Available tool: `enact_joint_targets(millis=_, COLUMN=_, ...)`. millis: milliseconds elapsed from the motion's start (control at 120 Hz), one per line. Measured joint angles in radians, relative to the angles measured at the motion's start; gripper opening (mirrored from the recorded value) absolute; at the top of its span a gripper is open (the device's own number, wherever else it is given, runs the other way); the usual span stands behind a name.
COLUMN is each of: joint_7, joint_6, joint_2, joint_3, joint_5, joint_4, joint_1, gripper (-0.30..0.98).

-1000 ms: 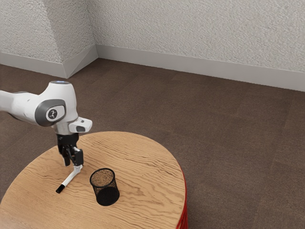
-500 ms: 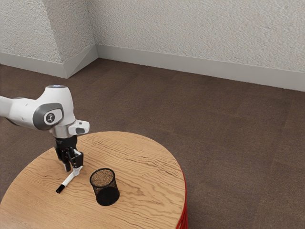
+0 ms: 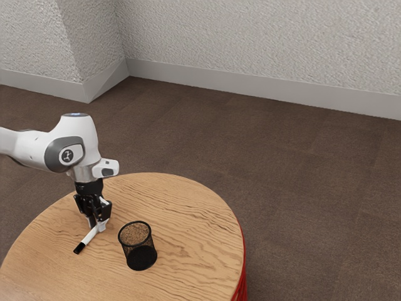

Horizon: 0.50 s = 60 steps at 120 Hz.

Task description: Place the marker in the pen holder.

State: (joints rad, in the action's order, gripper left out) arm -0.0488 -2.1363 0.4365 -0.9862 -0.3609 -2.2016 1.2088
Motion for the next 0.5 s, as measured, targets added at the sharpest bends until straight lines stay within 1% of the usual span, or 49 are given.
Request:
enact_joint_targets(millis=225, joint_7=0.01, joint_6=-0.001, joint_2=0.008, joint_3=0.001, joint_5=0.007, joint_4=-0.001, joint_1=0.007, gripper=0.13)
enact_joint_targets(millis=367, joint_7=0.016, joint_6=-0.002, joint_2=0.009, joint_3=0.001, joint_5=0.008, joint_4=-0.006, joint_1=0.008, gripper=0.01)
enact_joint_targets(millis=500, joint_7=0.025, joint_6=-0.003, joint_2=0.013, joint_3=0.001, joint_5=0.002, joint_4=-0.007, joint_1=0.008, gripper=-0.05)
